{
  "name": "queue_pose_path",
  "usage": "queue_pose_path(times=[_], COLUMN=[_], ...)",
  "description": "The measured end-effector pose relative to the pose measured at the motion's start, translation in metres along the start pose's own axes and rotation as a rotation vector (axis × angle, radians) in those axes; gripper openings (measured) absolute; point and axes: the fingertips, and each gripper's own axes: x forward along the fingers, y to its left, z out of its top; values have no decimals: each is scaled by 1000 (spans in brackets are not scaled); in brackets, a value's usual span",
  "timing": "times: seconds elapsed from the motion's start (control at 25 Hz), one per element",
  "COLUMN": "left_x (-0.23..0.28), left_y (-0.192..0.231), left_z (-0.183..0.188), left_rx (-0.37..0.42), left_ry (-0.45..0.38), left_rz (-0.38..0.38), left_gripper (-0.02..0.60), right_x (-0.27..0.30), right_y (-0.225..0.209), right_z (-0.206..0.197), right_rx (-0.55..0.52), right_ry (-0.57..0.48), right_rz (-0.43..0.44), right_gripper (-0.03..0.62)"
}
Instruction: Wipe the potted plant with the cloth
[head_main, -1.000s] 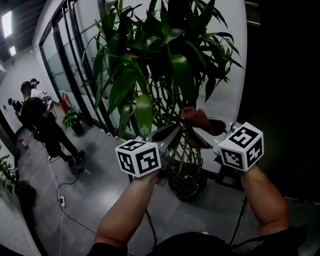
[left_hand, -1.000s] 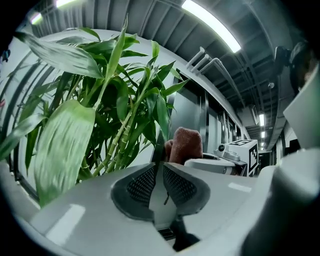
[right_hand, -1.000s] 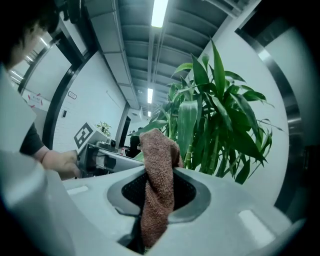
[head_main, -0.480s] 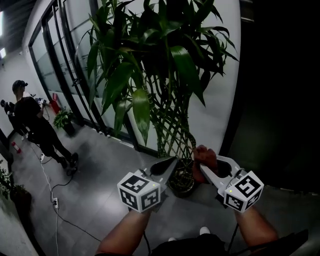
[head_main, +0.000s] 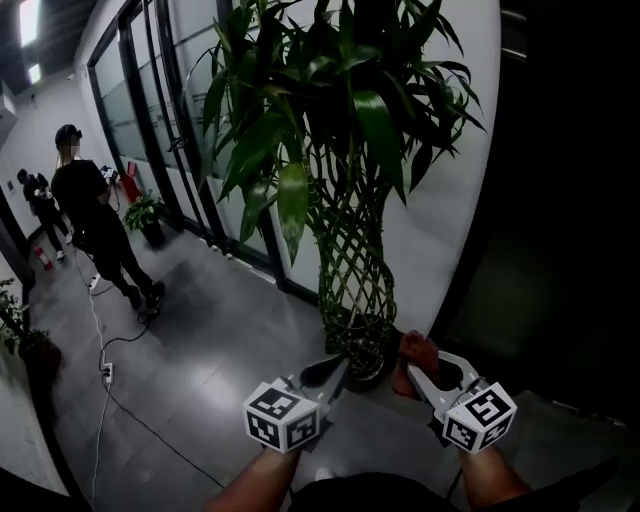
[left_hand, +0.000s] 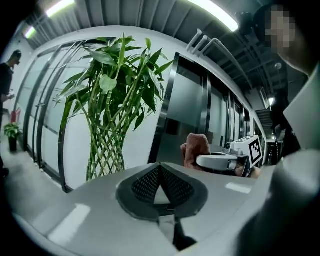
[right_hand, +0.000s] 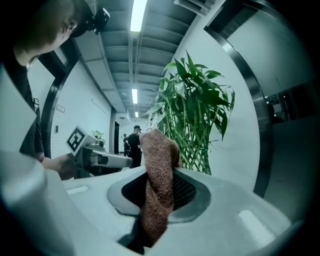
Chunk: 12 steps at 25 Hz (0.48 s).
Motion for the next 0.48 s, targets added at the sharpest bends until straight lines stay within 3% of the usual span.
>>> queue_pose_path(times=[0.48], left_x=[-3], left_y=[-86], left_z=[-21], left_rx=[24], left_ry=[-42], left_rz=[172], left_gripper=[17], right_x=[-110], right_y=[-28], right_z=[-9], right_rx=[-1], right_ry=[-20], right_rz=[63], right_gripper=[71])
